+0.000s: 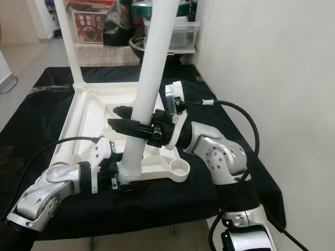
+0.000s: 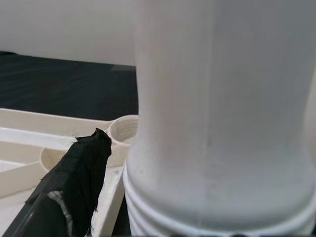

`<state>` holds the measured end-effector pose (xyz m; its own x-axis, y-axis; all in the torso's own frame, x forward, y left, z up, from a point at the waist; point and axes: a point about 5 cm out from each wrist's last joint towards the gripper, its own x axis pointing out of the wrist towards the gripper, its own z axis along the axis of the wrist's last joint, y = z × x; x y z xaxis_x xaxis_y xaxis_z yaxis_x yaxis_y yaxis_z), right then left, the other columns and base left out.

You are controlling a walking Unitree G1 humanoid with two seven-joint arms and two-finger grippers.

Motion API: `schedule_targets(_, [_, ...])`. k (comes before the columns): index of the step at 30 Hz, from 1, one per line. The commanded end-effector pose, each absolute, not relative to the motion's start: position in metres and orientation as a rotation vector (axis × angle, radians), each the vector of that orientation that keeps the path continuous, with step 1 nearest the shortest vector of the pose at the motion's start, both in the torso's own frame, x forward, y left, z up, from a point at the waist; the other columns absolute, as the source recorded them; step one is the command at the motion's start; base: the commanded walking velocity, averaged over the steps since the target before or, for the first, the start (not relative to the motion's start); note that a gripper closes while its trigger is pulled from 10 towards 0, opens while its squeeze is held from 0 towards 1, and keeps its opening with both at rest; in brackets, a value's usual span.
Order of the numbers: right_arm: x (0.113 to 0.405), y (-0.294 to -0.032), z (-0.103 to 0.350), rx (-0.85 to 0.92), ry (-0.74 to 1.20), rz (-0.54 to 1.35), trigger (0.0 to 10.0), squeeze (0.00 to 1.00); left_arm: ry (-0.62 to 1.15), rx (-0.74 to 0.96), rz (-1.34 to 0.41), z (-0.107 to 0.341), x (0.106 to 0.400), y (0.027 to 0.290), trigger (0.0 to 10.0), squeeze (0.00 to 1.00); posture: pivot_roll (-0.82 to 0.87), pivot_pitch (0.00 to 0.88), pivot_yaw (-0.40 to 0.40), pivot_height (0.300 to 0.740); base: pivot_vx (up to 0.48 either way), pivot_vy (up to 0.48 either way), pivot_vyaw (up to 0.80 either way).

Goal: Building children table

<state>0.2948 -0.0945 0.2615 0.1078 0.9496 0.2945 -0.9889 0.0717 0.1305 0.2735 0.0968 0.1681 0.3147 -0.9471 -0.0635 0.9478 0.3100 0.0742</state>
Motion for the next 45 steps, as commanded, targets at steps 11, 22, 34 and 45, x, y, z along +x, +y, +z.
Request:
schedule_targets(11, [0.285, -0.083, 0.272, 0.566, -0.247, 1.559, 0.0, 0.0, -0.064, -0.008, -1.241, 0.18, 0.273, 0.092, 10.0, 0.0, 0.03, 0.0, -0.071, 0.74, 0.0, 0.0, 0.0])
schedule_targets(22, [0.269, -0.074, 0.259, 0.628, -0.208, 1.629, 0.0, 0.0, -0.073, -0.045, -1.304, 0.185, 0.266, 0.087, 10.0, 0.0, 0.03, 0.0, -0.07, 0.74, 0.0, 0.0, 0.0])
schedule_targets(34, [0.269, -0.07, 0.258, 0.601, -0.19, 1.623, 0.0, 0.0, -0.048, -0.057, -1.308, 0.18, 0.261, 0.089, 0.0, 0.0, 0.04, 0.0, -0.076, 0.74, 0.0, 0.0, 0.0])
schedule_targets(45, [0.286, -0.068, 0.249, 0.591, -0.109, 1.391, 10.0, 1.0, -0.073, 0.003, -1.221, 0.183, 0.269, 0.09, 10.0, 0.0, 0.03, 0.0, -0.073, 0.74, 0.0, 0.0, 0.0])
